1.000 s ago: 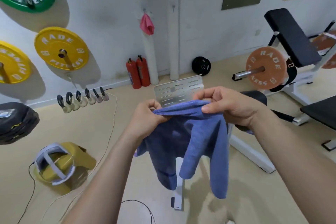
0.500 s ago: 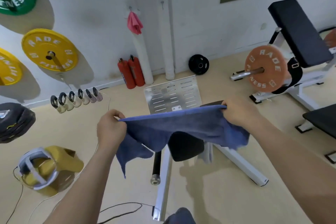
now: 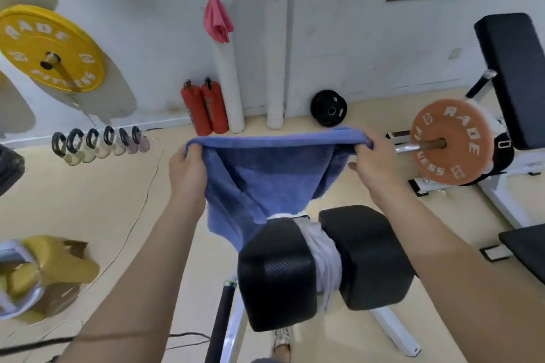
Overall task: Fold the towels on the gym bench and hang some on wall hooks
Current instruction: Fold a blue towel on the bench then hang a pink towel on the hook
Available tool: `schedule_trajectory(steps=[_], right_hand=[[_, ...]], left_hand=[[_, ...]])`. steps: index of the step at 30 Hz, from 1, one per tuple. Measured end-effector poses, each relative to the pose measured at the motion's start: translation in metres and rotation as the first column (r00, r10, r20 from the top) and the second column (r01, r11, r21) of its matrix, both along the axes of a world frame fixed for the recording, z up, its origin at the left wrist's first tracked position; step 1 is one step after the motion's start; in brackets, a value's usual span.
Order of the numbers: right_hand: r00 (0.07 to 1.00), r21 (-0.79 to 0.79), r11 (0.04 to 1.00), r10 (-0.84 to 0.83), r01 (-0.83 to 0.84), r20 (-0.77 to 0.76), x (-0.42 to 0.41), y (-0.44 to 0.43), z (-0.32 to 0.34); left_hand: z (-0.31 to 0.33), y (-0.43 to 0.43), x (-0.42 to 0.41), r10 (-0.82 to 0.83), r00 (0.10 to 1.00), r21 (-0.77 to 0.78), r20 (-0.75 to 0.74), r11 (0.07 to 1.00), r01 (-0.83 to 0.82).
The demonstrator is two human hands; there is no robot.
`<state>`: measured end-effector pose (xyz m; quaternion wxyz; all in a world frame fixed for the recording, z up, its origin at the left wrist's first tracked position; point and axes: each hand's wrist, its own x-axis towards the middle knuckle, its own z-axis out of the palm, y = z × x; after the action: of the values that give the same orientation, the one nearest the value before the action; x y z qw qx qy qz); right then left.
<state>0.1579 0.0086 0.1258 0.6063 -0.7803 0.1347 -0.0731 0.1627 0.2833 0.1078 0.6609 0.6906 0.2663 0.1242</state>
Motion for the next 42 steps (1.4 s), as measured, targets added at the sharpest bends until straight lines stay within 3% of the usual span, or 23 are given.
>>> schedule_trajectory(steps=[3,5,7,9,11,13,16,20,21,24,25,27,29,31,33,35,37,40,42], right_hand=[[0.994,-0.386,0.922,0.042,0.002,0.105,0.022,-0.030,-0.015],[0.995,-0.479,0.877,0.081,-0.044,0.057,0.022,-0.050,-0.049],[0.994,-0.469,0.877,0.069,-0.101,-0.084,0.009,-0.064,-0.082],[0.973,-0.514,0.841,0.056,-0.166,-0.223,-0.010,-0.073,-0.112],[0.946,-0.603,0.754,0.075,-0.261,-0.316,-0.029,-0.086,-0.141],[0.902,-0.644,0.673,0.083,-0.364,-0.423,-0.046,-0.098,-0.160],[0.869,-0.658,0.624,0.069,-0.420,-0.490,-0.057,-0.115,-0.172],[0.848,-0.688,0.543,0.091,-0.481,-0.522,-0.059,-0.127,-0.175],[0.851,-0.697,0.520,0.124,-0.493,-0.510,-0.062,-0.130,-0.175],[0.822,-0.675,0.479,0.227,-0.561,-0.522,-0.075,-0.144,-0.187],[0.814,-0.645,0.513,0.226,-0.566,-0.535,-0.081,-0.148,-0.192],[0.826,-0.543,0.698,0.124,-0.466,-0.550,-0.092,-0.157,-0.200],[0.801,-0.419,0.866,-0.038,-0.272,-0.598,-0.099,-0.166,-0.207],[0.763,-0.332,0.936,-0.126,-0.121,-0.634,-0.103,-0.173,-0.215],[0.729,-0.250,0.967,-0.141,-0.042,-0.670,-0.104,-0.174,-0.219],[0.683,-0.067,0.992,-0.125,0.110,-0.720,-0.104,-0.168,-0.214],[0.591,0.096,0.950,-0.105,0.298,-0.800,-0.102,-0.165,-0.210],[0.589,0.151,0.913,-0.111,0.378,-0.801,-0.099,-0.167,-0.203],[0.635,0.116,0.928,-0.147,0.354,-0.759,-0.097,-0.169,-0.197]], left_hand=[[0.005,-0.008,0.019,-0.088,0.981,0.224,0.172,0.973,0.048],[-0.022,-0.021,0.015,-0.218,0.972,0.381,0.085,0.909,0.170],[-0.066,-0.038,-0.001,-0.351,0.925,0.484,-0.147,0.790,0.377],[-0.115,-0.053,-0.024,-0.501,0.753,0.500,-0.426,0.564,0.658],[-0.152,-0.061,-0.049,-0.607,0.535,0.391,-0.588,0.365,0.845],[-0.174,-0.068,-0.073,-0.596,0.429,0.296,-0.679,0.313,0.903],[-0.184,-0.078,-0.098,-0.490,0.458,0.254,-0.742,0.426,0.868],[-0.185,-0.095,-0.114,-0.294,0.653,0.245,-0.698,0.758,0.604],[-0.186,-0.099,-0.116,-0.246,0.676,0.245,-0.694,0.803,0.543],[-0.189,-0.109,-0.125,-0.167,0.621,0.268,-0.766,0.794,0.545],[-0.191,-0.111,-0.128,-0.157,0.597,0.259,-0.786,0.794,0.550],[-0.195,-0.114,-0.133,-0.125,0.590,0.193,-0.798,0.874,0.446],[-0.192,-0.117,-0.135,-0.076,0.647,-0.030,-0.759,0.996,0.083],[-0.186,-0.119,-0.135,-0.020,0.679,-0.227,-0.734,0.949,-0.217],[-0.183,-0.120,-0.134,0.035,0.657,-0.242,-0.753,0.914,-0.325],[-0.186,-0.120,-0.135,0.089,0.652,-0.183,-0.753,0.923,-0.337],[-0.190,-0.119,-0.137,0.146,0.688,-0.103,-0.711,0.946,-0.307],[-0.193,-0.118,-0.139,0.196,0.716,0.105,-0.670,0.980,-0.170],[-0.190,-0.117,-0.136,0.188,0.732,0.306,-0.655,0.952,0.030]])
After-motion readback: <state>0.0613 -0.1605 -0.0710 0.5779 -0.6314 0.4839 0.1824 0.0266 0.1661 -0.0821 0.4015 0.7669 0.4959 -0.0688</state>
